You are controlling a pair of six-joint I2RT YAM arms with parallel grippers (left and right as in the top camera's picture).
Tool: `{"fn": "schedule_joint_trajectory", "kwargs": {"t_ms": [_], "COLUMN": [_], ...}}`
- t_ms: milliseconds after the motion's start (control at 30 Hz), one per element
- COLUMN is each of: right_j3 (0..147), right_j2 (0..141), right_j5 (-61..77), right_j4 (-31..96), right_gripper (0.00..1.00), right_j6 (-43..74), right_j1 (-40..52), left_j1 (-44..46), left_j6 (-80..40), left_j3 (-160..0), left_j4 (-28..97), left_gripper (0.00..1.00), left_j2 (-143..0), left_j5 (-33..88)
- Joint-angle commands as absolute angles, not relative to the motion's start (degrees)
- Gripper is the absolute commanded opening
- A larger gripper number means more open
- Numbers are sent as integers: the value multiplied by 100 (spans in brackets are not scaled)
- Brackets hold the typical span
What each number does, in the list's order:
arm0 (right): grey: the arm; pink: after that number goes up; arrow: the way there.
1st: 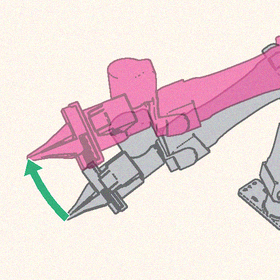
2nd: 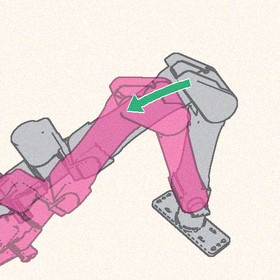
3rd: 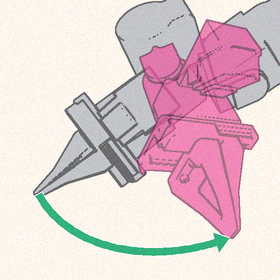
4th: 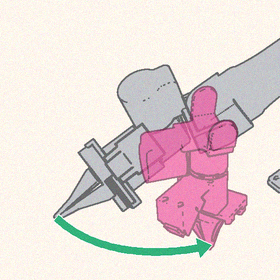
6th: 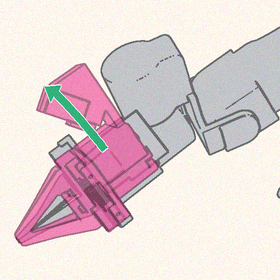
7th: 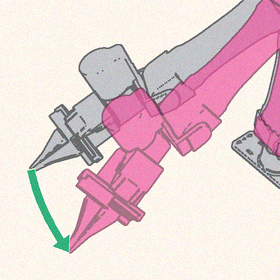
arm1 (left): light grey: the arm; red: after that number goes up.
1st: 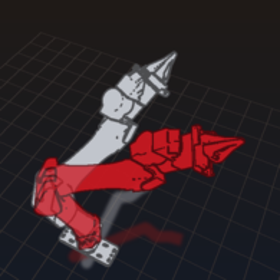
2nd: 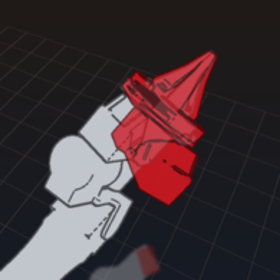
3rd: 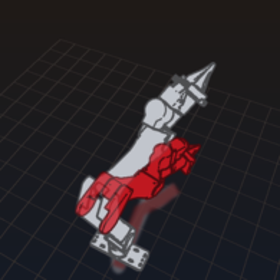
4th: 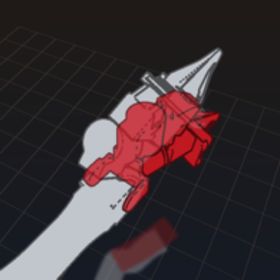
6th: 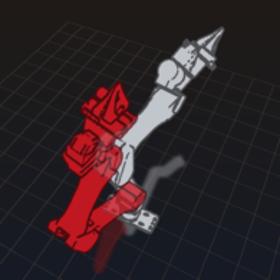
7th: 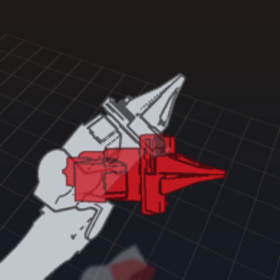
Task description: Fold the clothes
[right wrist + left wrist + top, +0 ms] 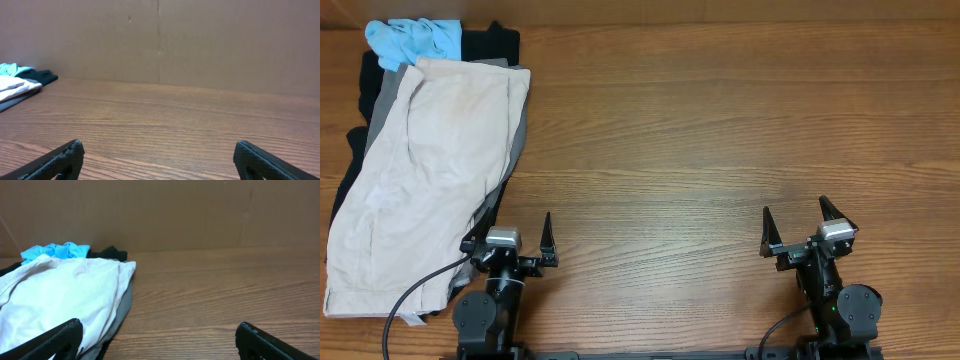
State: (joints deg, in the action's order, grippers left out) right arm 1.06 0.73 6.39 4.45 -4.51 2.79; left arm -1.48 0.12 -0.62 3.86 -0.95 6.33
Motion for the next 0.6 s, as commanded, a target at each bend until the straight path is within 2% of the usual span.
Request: {"fn": "schedule_joint_trajectory", "kwargs": {"t_ms": [0, 567], "right_j3": [47, 307], "right_j2": [16, 16], "right_j5": [537, 515], "right_j4": [425, -333], "right_gripper": [100, 100], "right_j6": [-454, -451], "right_j1": [325, 325], "left_j1": [-115, -115], "left_j6": [23, -47], "left_j3": [-27, -370], "left_j4": [357, -305], "left_gripper": [100, 100], "left_j2": [-27, -27], "left_j5": [486, 408]}}
